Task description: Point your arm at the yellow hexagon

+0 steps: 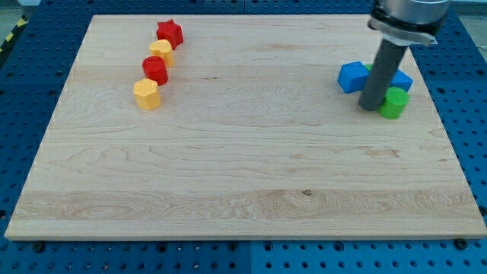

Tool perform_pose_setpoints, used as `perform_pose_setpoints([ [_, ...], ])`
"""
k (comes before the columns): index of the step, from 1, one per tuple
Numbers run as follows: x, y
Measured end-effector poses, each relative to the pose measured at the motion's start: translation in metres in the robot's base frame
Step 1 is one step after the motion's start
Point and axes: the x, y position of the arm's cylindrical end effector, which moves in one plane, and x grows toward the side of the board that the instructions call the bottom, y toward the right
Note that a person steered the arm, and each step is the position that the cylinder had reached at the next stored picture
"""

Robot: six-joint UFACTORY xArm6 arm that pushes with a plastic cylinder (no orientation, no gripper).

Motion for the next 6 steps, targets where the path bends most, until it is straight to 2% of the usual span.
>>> perform_pose_setpoints([
  [1, 0.002, -0.003],
  [2, 0.010, -0.049],
  [4, 0.068, -0.226],
  [5, 0.081, -0.335],
  [6, 0.065, -0.430],
])
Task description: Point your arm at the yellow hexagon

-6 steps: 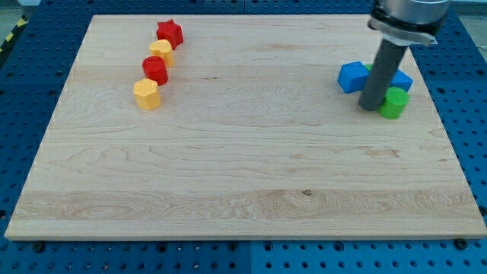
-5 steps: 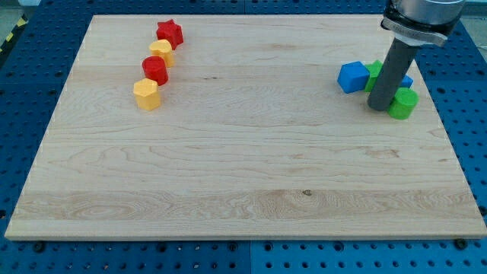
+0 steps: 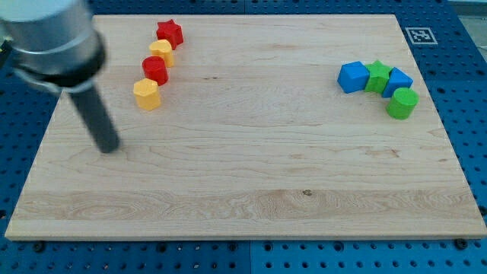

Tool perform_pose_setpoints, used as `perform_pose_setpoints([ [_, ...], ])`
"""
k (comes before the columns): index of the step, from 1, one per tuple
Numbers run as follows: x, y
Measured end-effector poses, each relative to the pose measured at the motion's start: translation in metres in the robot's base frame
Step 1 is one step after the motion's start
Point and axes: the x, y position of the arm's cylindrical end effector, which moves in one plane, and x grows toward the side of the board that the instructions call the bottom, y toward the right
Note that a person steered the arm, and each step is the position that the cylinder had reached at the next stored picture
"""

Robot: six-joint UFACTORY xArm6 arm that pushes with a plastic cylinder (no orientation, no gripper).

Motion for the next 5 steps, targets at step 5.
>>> perform_pose_setpoints([
  [5, -0.071, 0.068],
])
